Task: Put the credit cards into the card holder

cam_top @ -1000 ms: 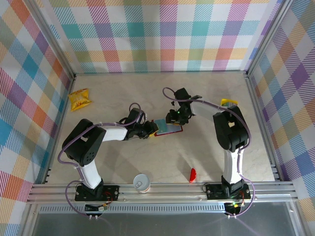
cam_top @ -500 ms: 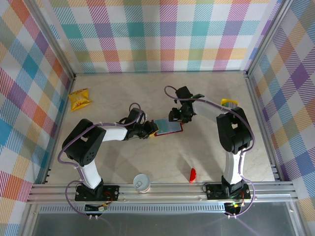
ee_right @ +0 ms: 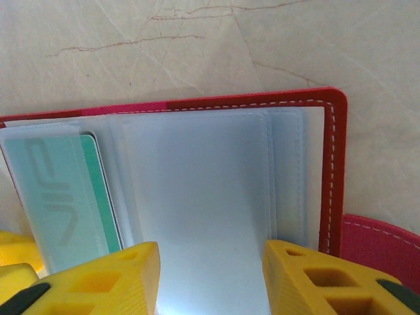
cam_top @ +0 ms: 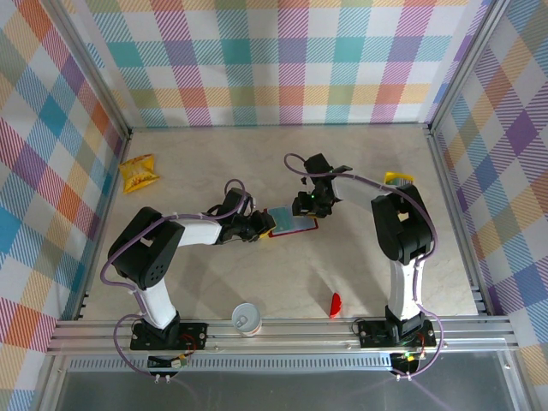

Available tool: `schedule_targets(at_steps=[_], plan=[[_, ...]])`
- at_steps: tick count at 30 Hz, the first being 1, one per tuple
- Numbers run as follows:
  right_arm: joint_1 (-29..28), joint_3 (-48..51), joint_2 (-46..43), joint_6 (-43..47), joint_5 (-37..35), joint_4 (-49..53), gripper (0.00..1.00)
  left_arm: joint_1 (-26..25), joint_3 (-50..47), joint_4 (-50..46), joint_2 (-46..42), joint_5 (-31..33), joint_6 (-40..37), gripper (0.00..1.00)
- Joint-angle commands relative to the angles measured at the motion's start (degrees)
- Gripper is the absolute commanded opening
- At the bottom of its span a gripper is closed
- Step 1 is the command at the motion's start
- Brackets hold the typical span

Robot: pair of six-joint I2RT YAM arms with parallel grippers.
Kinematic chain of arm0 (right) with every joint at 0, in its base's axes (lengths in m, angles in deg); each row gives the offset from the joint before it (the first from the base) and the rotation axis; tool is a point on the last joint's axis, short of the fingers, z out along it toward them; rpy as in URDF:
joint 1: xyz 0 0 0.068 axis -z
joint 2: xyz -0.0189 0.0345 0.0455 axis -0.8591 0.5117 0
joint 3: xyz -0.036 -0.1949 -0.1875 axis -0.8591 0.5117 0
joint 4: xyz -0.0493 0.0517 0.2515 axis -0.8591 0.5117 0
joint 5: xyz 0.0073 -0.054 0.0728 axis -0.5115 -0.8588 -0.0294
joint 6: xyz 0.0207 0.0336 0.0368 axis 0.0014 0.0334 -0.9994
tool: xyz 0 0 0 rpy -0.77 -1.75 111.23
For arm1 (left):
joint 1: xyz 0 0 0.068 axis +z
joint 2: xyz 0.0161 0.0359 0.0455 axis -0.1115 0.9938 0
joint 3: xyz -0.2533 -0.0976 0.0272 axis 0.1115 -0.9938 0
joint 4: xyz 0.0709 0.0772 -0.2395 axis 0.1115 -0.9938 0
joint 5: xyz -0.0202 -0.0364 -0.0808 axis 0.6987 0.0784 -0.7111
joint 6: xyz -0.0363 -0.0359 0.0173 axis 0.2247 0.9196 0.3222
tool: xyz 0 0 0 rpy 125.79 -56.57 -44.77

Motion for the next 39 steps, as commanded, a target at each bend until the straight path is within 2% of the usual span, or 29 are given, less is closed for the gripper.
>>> schedule_targets(at_steps=[1,8,14,29,39], plan=[[0.39,0.28,1.60,0.35,1.41,1.13,0.45,0.51,0.19,-0.89,-1.26,-0.37,-0.62,0.31],[1.40,1.62,2.33,-1.46,10.26,-3.15,0.44,0.51,0.13,-0.89,-1.14,-0.38,-0.71,0.31],[1.32,1.14,2.69,-2.90,14.75,-5.06,0.43,0.51,0.10,-0.80,-1.44,-0.37,-0.75,0.31],[-0.87,0.89,2.29,-6.75,19.28,-7.71,0.37,0.51,-0.07,-0.54,-1.81,-0.46,-0.86,0.30],[-2.37,1.06,1.55,-9.35,19.10,-9.15,0.35,0.52,-0.86,-1.03,-3.60,0.54,-0.83,0.29]])
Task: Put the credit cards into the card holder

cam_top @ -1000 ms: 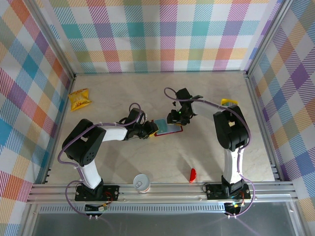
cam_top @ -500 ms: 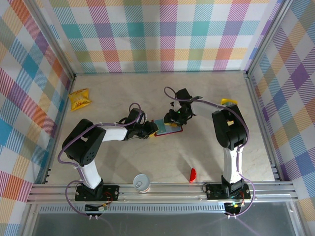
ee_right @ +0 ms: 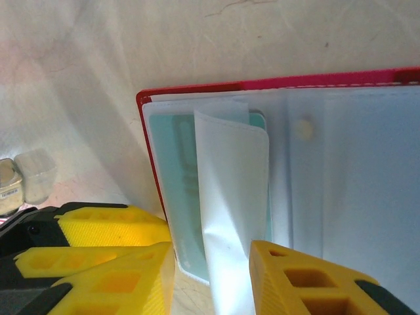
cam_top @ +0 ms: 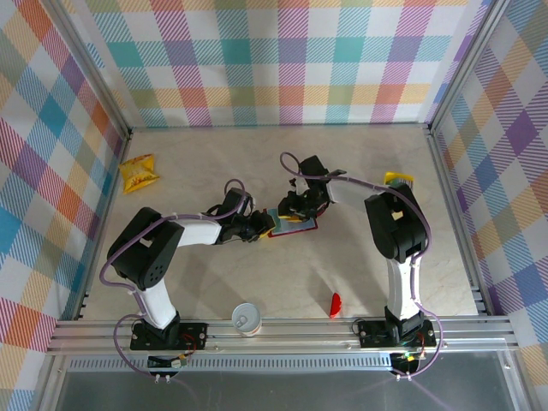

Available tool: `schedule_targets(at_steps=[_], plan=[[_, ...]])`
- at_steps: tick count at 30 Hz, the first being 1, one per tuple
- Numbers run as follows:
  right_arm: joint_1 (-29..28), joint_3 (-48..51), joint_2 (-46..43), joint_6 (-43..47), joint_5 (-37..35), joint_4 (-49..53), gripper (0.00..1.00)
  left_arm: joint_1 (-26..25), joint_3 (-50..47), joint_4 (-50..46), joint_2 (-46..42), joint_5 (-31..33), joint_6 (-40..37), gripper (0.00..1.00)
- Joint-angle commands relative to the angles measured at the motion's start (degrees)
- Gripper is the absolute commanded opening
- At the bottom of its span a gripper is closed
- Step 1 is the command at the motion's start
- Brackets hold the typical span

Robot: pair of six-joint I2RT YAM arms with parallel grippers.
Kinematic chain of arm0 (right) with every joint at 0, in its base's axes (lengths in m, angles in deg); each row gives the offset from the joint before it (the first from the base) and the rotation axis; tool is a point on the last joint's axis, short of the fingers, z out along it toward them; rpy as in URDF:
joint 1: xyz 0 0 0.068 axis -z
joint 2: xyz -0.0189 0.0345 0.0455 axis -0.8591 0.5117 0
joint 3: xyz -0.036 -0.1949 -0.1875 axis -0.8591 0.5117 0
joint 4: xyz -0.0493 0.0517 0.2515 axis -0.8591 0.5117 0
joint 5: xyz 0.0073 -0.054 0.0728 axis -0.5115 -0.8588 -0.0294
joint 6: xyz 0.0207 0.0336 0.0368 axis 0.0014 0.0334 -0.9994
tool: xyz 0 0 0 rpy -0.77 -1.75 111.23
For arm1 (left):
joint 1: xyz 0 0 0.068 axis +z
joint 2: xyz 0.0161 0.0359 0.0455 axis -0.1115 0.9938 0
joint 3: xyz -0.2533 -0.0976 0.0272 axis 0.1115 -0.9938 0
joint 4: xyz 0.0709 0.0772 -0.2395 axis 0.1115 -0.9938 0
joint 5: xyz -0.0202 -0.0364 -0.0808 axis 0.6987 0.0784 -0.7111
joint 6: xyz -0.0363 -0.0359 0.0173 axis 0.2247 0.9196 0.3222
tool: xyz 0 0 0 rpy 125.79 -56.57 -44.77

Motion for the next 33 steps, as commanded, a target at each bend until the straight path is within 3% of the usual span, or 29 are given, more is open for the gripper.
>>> schedule_targets(at_steps=[1,21,33], plan=[[-0.72,0.50,-0.49,-1.60,1.19,-1.03,0.35,0.60,-0.82,-1.10,-3.26,0.68,-0.84,0.29],[-4.11,-2.10,0.69,-3.57,-2.75,0.07,0.35,1.12,-3.25,-8.22,-10.83,5.34,-0.40,0.31],[-7.57,-8.21,2.74,-2.94,-6.98,4.02,0.35,1.73,-5.37,-7.38,-14.00,4.51,0.08,0.30]])
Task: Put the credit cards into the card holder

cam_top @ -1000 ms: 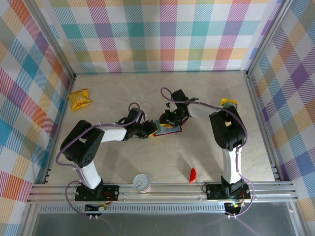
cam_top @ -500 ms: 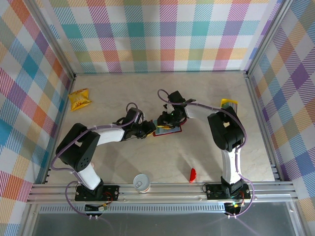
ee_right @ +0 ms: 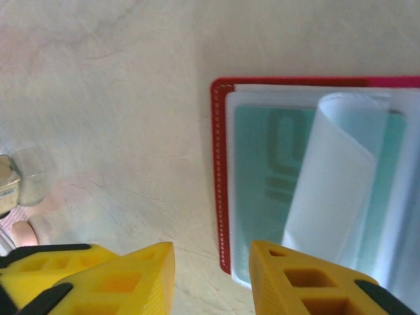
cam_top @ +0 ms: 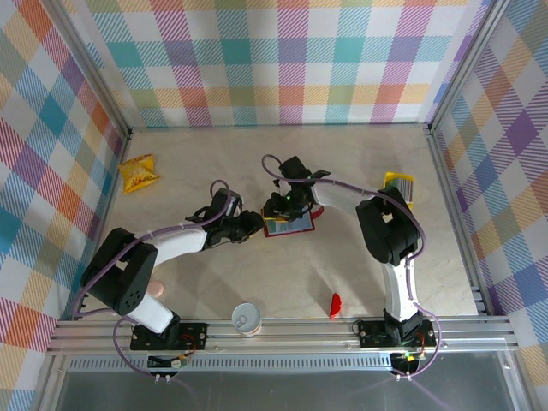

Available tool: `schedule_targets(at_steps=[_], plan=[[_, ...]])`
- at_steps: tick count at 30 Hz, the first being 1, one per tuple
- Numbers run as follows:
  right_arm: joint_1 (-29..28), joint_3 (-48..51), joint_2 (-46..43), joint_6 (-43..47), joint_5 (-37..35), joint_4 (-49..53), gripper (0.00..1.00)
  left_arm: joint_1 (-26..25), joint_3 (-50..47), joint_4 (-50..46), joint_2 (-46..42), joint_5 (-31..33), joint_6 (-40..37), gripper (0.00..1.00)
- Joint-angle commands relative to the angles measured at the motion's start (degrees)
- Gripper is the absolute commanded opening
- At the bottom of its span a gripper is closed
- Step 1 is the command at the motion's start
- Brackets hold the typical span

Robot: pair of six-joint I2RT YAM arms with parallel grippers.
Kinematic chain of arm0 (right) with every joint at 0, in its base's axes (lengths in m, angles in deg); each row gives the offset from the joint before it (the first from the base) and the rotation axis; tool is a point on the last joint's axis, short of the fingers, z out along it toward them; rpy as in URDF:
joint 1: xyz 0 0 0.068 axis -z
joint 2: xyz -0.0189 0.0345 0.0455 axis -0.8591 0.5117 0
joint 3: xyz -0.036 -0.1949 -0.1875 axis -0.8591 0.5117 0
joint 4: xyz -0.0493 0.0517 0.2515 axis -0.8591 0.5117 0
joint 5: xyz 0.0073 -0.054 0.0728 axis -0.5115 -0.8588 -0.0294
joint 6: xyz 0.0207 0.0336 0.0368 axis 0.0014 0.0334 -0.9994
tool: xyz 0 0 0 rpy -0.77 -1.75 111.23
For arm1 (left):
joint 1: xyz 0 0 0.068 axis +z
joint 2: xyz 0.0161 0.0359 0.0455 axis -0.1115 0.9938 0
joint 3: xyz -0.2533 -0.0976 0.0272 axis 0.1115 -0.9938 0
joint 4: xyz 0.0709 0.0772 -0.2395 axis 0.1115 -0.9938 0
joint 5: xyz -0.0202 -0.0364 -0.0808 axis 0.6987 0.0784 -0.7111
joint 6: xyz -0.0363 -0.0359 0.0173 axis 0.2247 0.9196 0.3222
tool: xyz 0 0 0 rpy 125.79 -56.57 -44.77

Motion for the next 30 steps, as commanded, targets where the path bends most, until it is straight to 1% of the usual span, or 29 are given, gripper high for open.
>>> schedule_targets(at_steps=[1,12,17,20,24,27,30], plan=[[-1.05,-3.10,2.06,-0.22,-1.28,2.58,0.35,0.82,-1.06,0.34,-1.70,-0.31,0.06,0.30],[-2.80,-12.51,7.98,-1.94,2.74,1.38,0.34,1.57,-3.56,0.26,-5.47,0.10,0.24,0.30],[-3.19,-16.10,6.31,-2.10,4.15,0.79,0.34,1.63,-4.29,0.83,-7.24,-0.01,-0.80,0.30],[-2.73,-14.85,1.55,-1.44,1.50,0.72,0.36,1.68,-4.51,2.86,-7.69,-1.13,-1.32,0.30],[1.28,-6.90,-8.95,-1.68,-1.49,-0.38,0.39,1.63,-4.21,5.49,-8.20,-2.30,-2.40,0.30],[6.74,0.26,-18.24,0.09,-4.10,1.37,0.42,1.61,-3.65,7.61,-8.22,-3.92,-3.71,0.30],[14.74,7.53,-26.91,2.19,-6.69,4.41,0.43,1.44,-2.59,9.33,-7.72,-5.47,-4.92,0.31]])
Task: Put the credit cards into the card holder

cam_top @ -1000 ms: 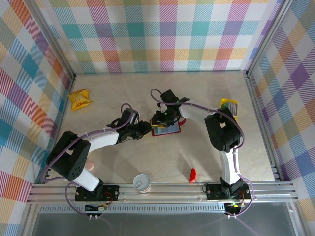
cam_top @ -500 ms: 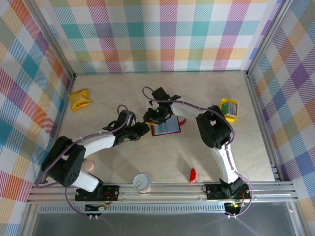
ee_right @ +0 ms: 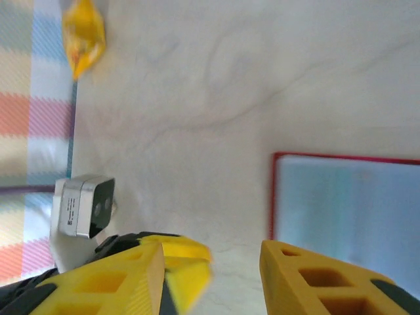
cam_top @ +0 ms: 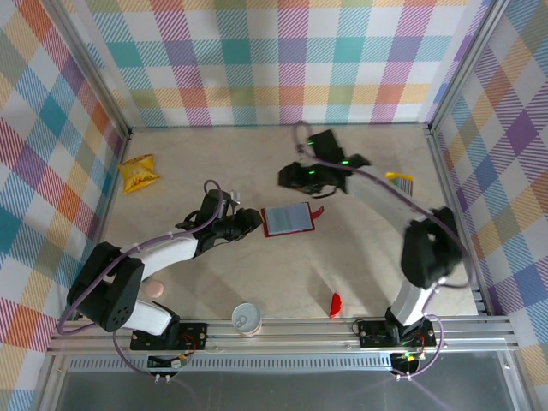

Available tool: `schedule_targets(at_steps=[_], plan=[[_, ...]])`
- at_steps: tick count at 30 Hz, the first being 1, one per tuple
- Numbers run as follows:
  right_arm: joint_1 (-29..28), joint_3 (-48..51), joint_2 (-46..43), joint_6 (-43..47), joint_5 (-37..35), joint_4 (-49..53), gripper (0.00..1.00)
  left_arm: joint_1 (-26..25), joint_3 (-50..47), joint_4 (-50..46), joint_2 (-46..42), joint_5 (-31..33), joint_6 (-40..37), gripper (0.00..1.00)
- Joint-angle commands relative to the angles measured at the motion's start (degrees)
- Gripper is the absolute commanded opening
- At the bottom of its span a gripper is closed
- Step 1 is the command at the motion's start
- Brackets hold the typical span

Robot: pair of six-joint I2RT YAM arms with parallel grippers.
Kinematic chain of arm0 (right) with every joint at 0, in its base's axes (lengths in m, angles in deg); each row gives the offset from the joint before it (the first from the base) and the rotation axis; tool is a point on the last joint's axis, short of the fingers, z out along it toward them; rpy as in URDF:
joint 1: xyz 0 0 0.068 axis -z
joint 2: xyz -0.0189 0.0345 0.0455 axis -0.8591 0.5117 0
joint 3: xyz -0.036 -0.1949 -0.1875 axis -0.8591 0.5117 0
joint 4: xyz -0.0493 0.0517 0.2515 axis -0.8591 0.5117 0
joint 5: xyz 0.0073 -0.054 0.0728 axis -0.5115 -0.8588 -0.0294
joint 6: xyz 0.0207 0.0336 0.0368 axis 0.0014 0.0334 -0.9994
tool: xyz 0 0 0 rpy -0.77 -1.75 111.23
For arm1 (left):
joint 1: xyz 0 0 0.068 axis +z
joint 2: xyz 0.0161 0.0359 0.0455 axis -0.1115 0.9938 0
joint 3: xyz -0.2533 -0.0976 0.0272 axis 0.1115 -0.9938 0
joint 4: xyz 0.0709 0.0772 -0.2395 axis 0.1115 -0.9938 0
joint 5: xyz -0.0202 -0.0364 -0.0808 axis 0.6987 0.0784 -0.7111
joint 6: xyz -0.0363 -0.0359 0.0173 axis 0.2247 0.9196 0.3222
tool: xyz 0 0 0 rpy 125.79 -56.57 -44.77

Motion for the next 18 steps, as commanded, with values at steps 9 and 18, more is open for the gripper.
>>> schedule_targets(at_steps=[9,18], plan=[[26.96,13.46,-15.25,9.99,-17.84,14.15,0.49,-2.44,9.73,4.49,5.69,-6.12,-4.08,0.34],[29.86,3.78,-1.45,15.13,-32.41,18.02,0.56,-3.61,15.91,7.33,11.64,-9.72,-2.59,0.34]])
